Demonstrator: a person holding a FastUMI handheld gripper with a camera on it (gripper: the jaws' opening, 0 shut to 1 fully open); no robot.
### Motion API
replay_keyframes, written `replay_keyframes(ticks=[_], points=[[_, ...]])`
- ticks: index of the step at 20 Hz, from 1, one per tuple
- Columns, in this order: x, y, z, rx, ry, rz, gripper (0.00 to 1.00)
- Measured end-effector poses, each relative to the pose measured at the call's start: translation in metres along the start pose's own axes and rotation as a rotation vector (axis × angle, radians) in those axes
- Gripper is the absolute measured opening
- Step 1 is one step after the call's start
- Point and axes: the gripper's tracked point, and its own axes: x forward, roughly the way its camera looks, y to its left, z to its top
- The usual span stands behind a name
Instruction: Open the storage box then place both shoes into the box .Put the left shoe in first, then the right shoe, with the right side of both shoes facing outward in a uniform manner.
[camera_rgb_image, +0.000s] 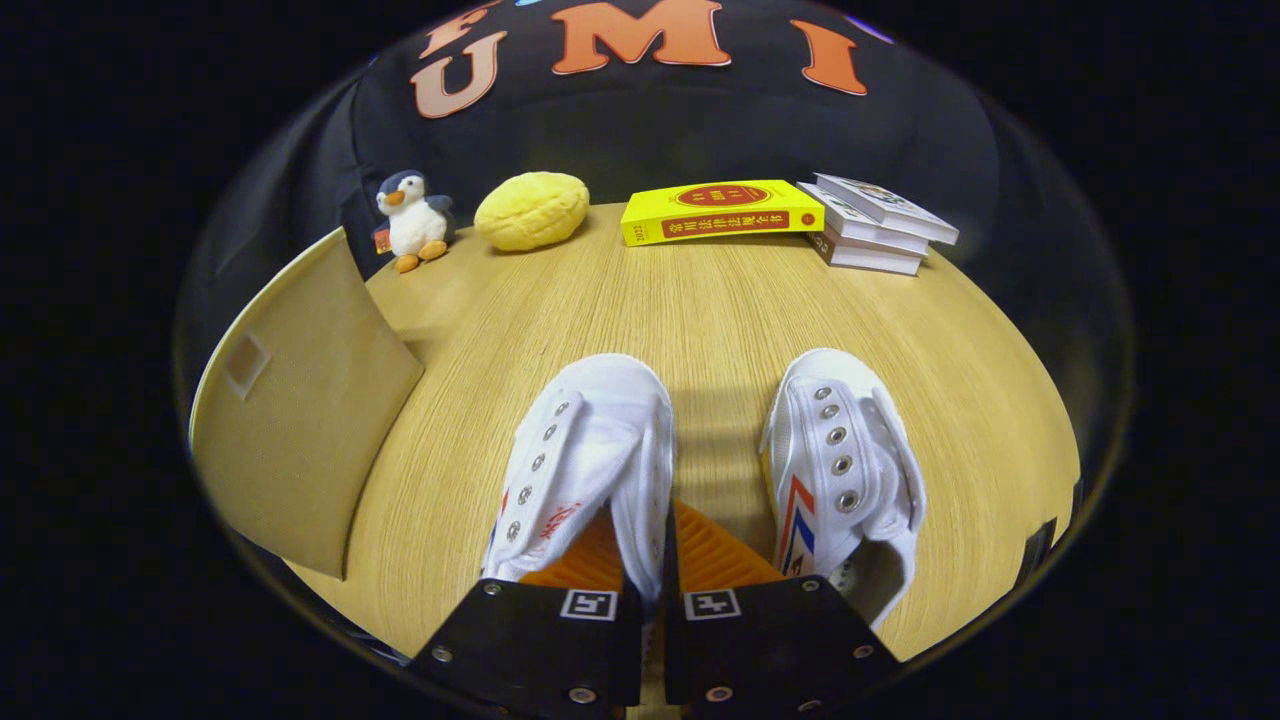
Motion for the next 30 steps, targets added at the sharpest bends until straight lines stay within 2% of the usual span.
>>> replay_keyframes(ticks=[2, 8, 13, 18, 23, 26, 30], points=[[-0.002, 0.002, 0.000, 0.043, 0.027, 0.002, 0.04], [-0.018, 0.007, 0.028, 0.141, 0.048, -0.020, 0.02], [-0.059, 0.029, 0.060, 0.206, 0.027, 0.008, 0.02], [-0.099, 0.059, 0.103, 0.181, 0.013, -0.003, 0.02], [-0.118, 0.135, 0.131, 0.191, 0.034, 0.104, 0.02], [-0.117, 0.178, 0.130, 0.131, 0.066, 0.128, 0.03], [-0.114, 0.243, 0.125, 0.091, 0.098, 0.217, 0.03]])
